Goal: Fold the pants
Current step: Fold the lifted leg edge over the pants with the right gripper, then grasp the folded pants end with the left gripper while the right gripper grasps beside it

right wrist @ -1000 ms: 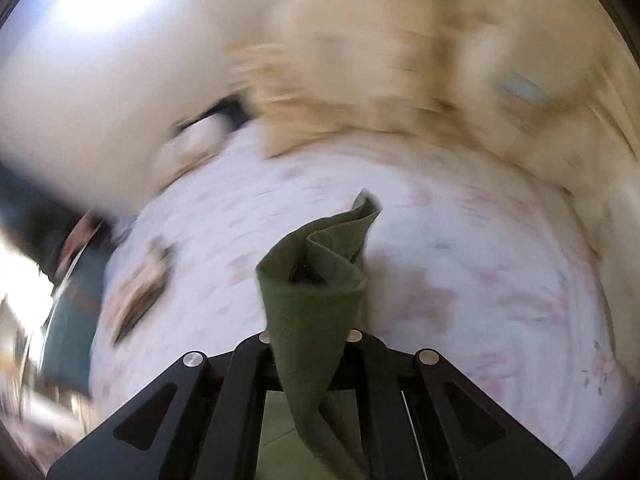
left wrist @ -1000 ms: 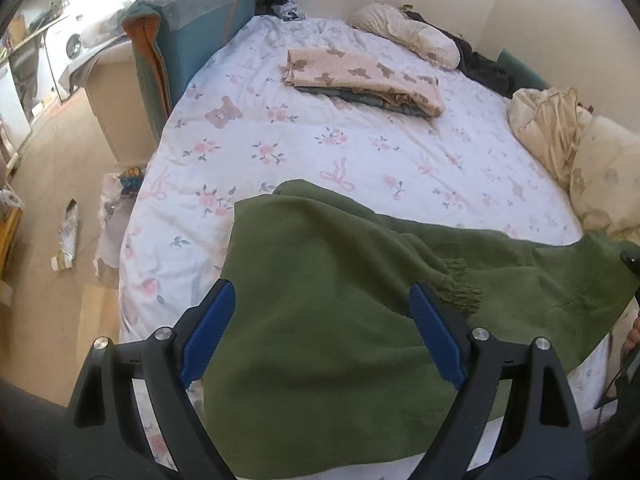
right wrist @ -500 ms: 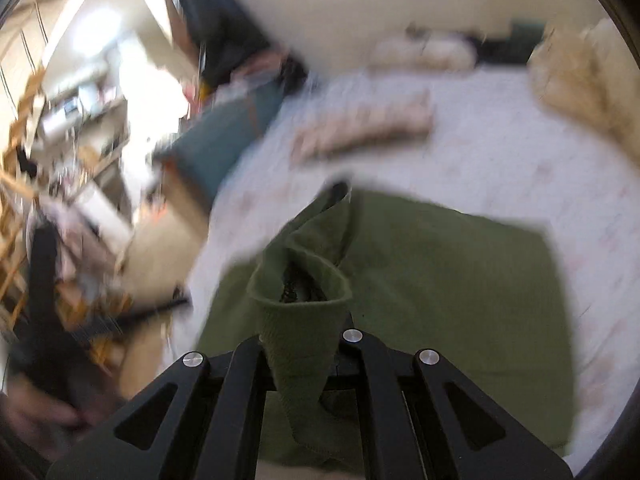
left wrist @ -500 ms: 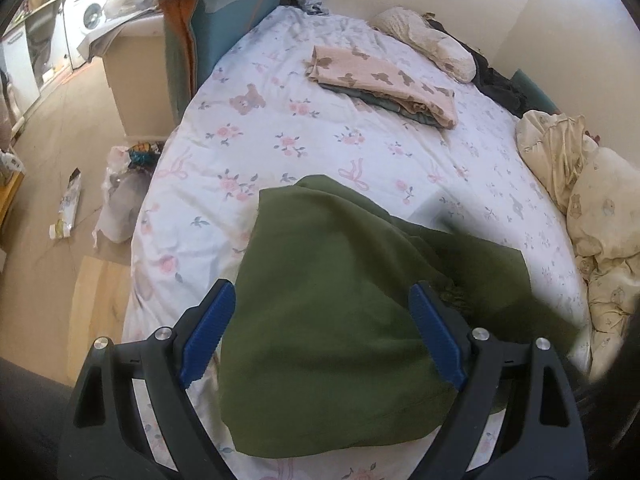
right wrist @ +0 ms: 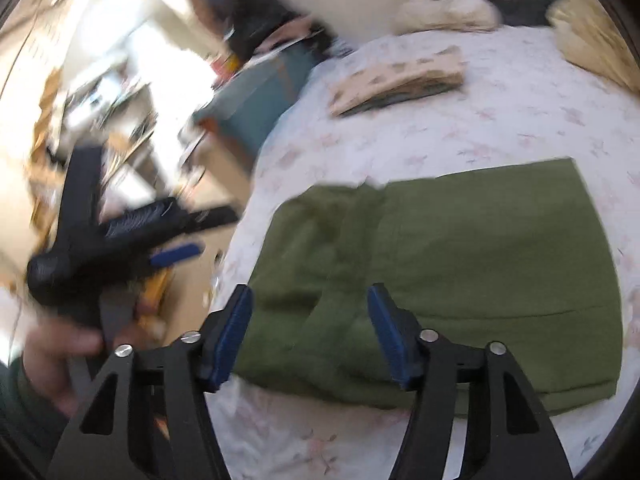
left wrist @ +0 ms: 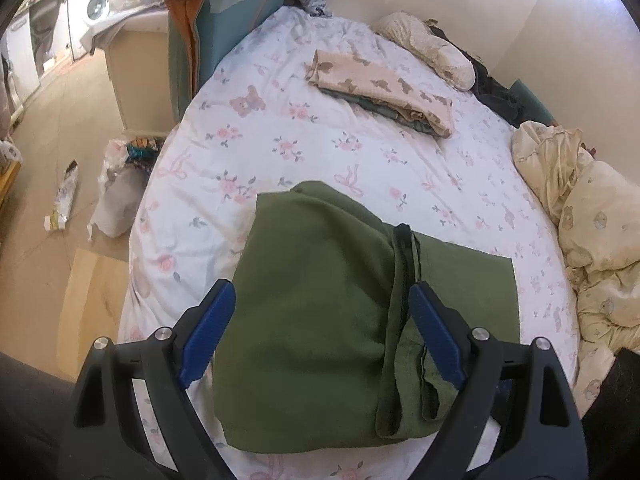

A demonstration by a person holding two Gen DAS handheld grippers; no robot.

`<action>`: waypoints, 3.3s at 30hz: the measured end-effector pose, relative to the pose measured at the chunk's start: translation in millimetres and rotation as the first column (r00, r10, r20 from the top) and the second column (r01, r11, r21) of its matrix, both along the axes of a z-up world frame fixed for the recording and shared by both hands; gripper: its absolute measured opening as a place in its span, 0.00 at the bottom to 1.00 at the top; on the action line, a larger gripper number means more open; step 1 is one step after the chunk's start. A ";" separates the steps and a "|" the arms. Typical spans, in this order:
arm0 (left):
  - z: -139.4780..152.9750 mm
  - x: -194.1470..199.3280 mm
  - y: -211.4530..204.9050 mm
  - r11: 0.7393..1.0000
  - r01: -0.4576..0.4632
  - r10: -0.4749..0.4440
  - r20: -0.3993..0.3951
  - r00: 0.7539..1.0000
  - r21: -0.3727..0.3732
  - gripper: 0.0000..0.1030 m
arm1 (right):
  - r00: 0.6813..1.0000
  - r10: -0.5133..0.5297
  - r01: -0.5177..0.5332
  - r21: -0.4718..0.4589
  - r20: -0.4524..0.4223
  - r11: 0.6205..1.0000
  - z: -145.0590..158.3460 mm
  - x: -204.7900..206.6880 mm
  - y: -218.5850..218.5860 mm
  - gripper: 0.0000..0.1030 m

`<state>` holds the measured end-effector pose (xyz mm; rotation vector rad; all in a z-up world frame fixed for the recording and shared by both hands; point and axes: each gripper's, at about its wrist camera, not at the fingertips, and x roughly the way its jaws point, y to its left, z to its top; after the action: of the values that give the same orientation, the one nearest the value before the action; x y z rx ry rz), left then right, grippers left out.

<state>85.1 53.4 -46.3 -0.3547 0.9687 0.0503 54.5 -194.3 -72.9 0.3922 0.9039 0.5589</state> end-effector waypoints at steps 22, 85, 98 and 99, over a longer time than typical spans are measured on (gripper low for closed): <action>-15.0 6.9 -48.2 0.989 0.117 -0.116 -0.014 0.993 0.085 0.84 | 0.545 -0.709 0.762 -0.089 -0.447 0.642 -103.4 -18.8 -208.6 0.78; 62.2 106.8 -54.7 0.845 0.510 -0.474 -0.217 0.854 0.162 0.04 | 0.944 0.309 -0.329 0.298 0.114 0.896 30.4 -36.2 66.5 0.05; -41.3 107.2 53.8 0.913 0.405 -0.369 -0.313 0.875 0.054 0.04 | 0.991 0.124 -0.126 0.032 0.057 0.991 42.6 -3.0 59.9 0.49; -47.8 106.3 56.3 0.917 0.398 -0.370 -0.315 0.874 0.029 0.05 | 0.996 0.088 -0.088 0.007 -0.002 0.996 30.8 10.1 56.2 0.30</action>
<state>191.4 109.8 -94.0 -0.0601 1.3250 -0.2200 64.6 -138.2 -42.1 0.3605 0.9252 0.6421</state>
